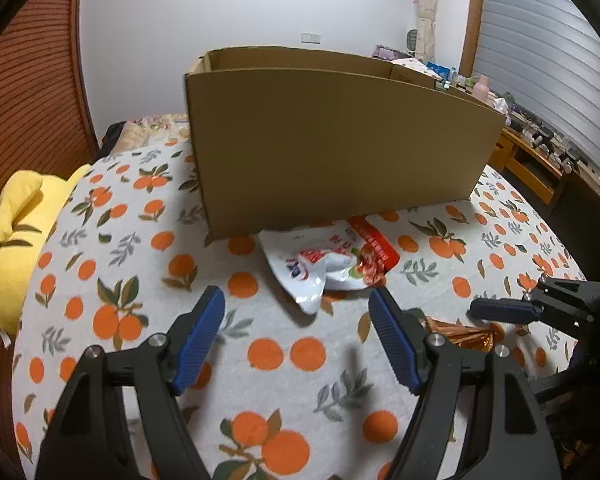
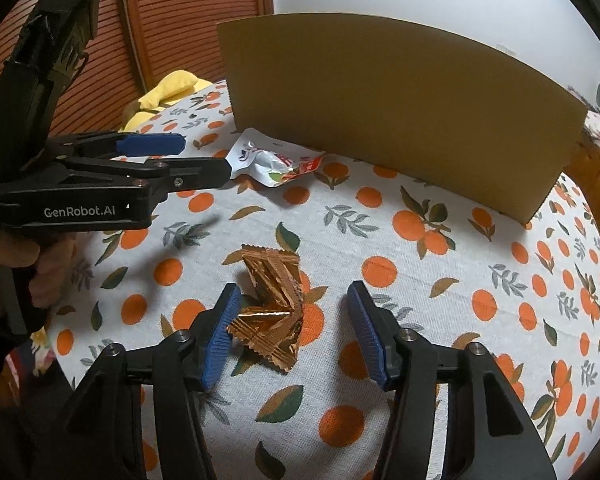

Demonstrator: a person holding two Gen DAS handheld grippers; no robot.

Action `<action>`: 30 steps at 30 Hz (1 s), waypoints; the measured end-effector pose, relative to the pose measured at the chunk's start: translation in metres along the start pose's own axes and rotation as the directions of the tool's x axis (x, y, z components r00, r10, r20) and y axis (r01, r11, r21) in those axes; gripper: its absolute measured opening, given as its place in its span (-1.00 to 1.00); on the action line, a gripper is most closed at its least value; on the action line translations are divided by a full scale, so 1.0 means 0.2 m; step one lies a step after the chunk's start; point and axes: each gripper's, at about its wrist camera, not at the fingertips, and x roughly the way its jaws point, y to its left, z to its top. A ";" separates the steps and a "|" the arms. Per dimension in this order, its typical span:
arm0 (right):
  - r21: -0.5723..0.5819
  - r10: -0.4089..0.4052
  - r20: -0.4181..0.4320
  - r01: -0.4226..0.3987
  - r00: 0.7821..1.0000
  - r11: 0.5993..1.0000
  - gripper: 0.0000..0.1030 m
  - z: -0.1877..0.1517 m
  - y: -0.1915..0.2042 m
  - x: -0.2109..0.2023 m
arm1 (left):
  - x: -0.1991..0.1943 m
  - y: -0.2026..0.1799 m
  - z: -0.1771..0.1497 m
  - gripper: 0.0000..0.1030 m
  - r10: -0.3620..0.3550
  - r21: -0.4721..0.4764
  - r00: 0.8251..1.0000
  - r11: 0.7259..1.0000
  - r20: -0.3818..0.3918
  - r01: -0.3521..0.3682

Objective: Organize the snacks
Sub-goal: 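Grasp the white-red packet with the left tool while right tool grasps bronze foil candy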

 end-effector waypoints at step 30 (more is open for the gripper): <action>0.026 0.013 0.022 -0.014 1.000 1.000 -0.46 -0.01 -0.05 -0.05 | 0.29 -0.05 0.15 0.15 -0.021 -0.028 0.994 0.999 -0.106 0.018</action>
